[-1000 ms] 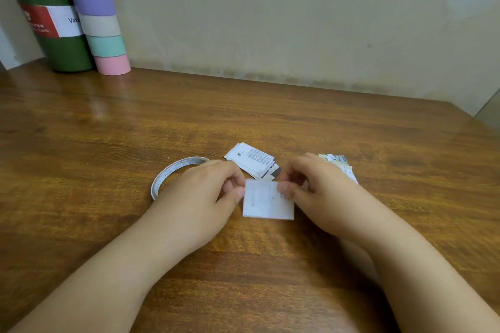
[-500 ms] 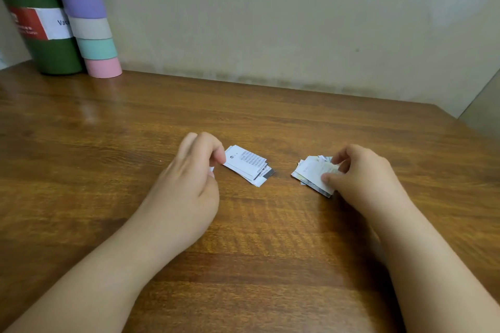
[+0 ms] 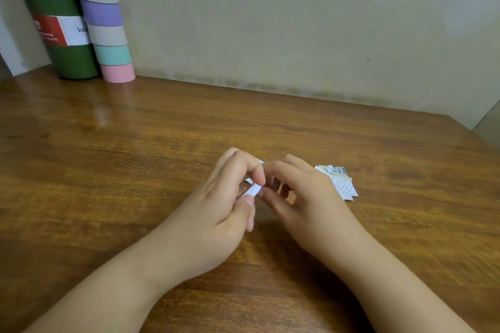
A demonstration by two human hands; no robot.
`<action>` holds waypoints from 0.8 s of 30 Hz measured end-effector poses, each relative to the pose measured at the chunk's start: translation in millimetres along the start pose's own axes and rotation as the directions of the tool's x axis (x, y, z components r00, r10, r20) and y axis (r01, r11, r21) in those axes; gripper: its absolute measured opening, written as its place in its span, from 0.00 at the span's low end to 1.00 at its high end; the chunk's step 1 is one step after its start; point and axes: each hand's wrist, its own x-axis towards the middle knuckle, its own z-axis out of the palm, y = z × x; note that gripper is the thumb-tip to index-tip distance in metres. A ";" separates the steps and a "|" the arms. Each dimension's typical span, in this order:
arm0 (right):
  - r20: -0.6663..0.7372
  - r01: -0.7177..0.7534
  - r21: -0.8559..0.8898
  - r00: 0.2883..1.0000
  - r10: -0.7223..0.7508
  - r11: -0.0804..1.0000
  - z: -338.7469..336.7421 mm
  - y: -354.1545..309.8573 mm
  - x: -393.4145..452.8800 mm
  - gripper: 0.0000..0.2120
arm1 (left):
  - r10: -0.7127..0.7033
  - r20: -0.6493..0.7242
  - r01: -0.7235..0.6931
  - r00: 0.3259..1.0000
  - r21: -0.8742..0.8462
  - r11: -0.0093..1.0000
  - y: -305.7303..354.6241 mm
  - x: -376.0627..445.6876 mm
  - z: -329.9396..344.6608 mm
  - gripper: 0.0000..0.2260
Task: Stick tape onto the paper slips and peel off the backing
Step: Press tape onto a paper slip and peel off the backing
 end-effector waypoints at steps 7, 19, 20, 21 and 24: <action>-0.134 -0.062 0.013 0.989 0.064 0.998 -5.5 1.2 0.5 0.10 | -0.123 -0.151 0.125 0.981 0.003 0.992 -5.4 6.6 -2.8 0.03; -0.197 -0.118 0.121 0.970 0.140 0.986 -5.6 -15.4 -1.1 0.11 | -0.172 -0.166 0.149 0.971 -0.142 0.979 -10.1 8.4 0.4 0.09; -0.205 -0.113 0.114 0.970 0.134 0.987 -3.5 -16.3 -1.1 0.12 | -0.170 -0.178 0.148 0.969 -0.129 0.981 -9.7 8.0 1.2 0.08; -0.224 -0.102 0.095 0.967 0.121 0.990 -1.2 -16.9 -1.0 0.12 | -0.163 -0.191 0.144 0.968 -0.108 0.984 -9.4 7.5 1.8 0.08; -0.298 -0.079 0.038 0.951 0.087 0.996 4.5 -16.4 -0.1 0.11 | -0.140 -0.227 0.131 0.964 -0.056 0.990 -8.5 6.2 3.0 0.09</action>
